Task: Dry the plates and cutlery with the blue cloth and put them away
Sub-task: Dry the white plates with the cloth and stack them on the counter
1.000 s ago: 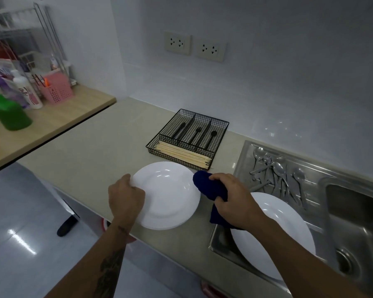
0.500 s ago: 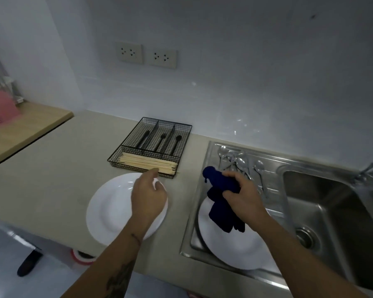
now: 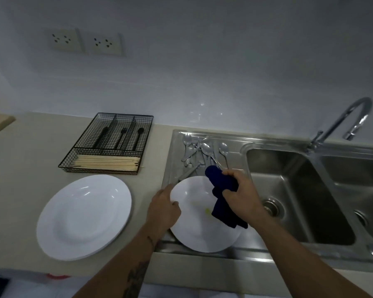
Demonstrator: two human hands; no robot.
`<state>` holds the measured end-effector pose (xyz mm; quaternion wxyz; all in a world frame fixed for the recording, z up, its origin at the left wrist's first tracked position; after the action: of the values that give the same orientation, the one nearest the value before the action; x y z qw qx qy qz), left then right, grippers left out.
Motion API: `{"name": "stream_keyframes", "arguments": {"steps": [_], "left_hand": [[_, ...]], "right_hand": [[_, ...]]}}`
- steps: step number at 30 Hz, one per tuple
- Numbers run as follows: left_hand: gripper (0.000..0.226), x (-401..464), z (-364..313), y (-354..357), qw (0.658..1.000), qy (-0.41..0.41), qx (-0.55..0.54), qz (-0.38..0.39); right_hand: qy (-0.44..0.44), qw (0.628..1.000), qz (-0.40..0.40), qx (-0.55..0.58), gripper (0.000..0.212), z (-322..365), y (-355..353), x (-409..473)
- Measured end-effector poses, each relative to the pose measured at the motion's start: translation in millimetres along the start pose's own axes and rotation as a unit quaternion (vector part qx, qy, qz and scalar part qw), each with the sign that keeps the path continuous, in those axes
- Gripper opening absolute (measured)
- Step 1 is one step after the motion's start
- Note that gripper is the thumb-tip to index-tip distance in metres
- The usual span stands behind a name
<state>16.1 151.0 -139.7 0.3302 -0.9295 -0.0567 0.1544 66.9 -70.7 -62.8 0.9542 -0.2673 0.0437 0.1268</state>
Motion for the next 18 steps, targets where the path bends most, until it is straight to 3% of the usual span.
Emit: {"name": "stream_keyframes", "arguments": {"steps": [6,18], "left_hand": [[0.065,4,-5,-6,0.986,0.027,-0.163,0.019],[0.057,-9,-29,-20,0.965,0.01,-0.261,-0.018]], "right_hand": [[0.022,0.997,0.018,-0.071,0.053,-18,-2,-4],[0.008,0.991,0.018,-0.132,0.055,-8,9,-9]]}}
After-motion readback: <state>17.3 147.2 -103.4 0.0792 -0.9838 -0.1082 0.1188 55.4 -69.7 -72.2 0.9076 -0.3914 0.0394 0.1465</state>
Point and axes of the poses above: each hand's wrist, its own x-axis towards the middle knuckle, its own y-axis out of the palm, z = x × y, the point moved 8 cm from there along x, towards the middle knuckle, and after that the axes turned 7 degrees about z, right-handed, at the moved point
